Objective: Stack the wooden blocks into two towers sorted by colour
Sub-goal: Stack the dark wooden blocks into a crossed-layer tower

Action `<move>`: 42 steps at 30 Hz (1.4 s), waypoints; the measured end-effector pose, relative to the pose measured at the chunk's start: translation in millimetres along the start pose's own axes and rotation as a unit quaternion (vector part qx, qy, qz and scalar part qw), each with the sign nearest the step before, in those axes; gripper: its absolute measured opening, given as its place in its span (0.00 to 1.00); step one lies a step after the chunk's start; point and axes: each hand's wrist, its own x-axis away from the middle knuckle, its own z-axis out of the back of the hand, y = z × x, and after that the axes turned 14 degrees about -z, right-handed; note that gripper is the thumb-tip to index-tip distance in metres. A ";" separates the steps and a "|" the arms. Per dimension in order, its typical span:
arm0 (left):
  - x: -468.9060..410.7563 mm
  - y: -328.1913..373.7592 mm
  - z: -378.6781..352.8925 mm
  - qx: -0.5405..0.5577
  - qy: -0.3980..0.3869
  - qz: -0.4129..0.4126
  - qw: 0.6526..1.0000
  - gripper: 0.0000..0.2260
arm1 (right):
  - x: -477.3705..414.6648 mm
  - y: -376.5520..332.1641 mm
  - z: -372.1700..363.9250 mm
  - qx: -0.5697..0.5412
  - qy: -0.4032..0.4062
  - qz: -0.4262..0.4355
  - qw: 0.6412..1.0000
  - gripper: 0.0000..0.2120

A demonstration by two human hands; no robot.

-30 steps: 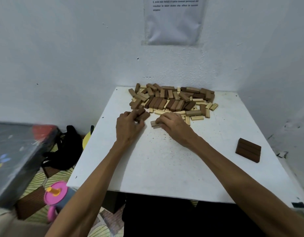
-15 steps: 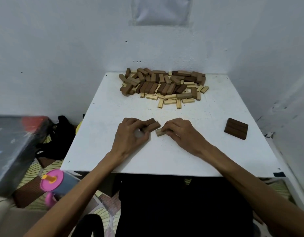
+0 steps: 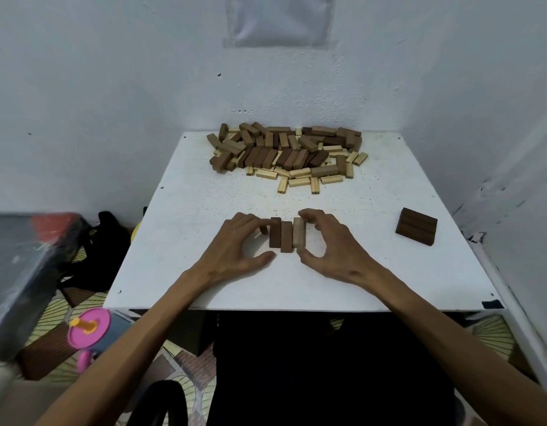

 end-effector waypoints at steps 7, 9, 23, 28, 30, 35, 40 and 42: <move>-12.1 -9.6 3.9 0.025 -0.042 0.045 0.998 0.37 | -13.1 6.7 3.8 -0.010 -0.014 0.025 1.000 0.34; -14.6 -9.5 1.8 0.019 -0.031 0.032 0.999 0.34 | -16.4 6.6 5.9 -0.009 -0.024 0.050 0.998 0.31; -18.5 -11.9 -9.3 0.013 0.012 0.025 1.000 0.25 | -21.9 7.3 6.2 -0.031 -0.009 0.096 0.995 0.24; -22.4 -11.5 -8.1 0.042 0.006 0.033 0.999 0.26 | -22.9 6.2 5.0 -0.043 -0.014 0.093 0.995 0.23; -24.0 -11.5 -7.0 0.060 0.005 0.038 0.997 0.26 | -24.1 6.3 5.2 -0.046 -0.012 0.096 0.994 0.22; -31.0 -12.8 -7.6 0.108 -0.013 0.035 0.994 0.25 | -21.8 9.2 6.7 -0.051 -0.001 0.102 0.993 0.22; -48.8 -6.9 -13.5 0.146 -0.011 0.023 0.989 0.25 | -15.7 15.9 19.8 -0.062 0.018 0.090 0.994 0.22; -59.8 -2.3 -18.0 0.162 -0.012 0.007 0.987 0.24 | -13.4 20.5 29.4 -0.062 0.027 0.080 0.994 0.23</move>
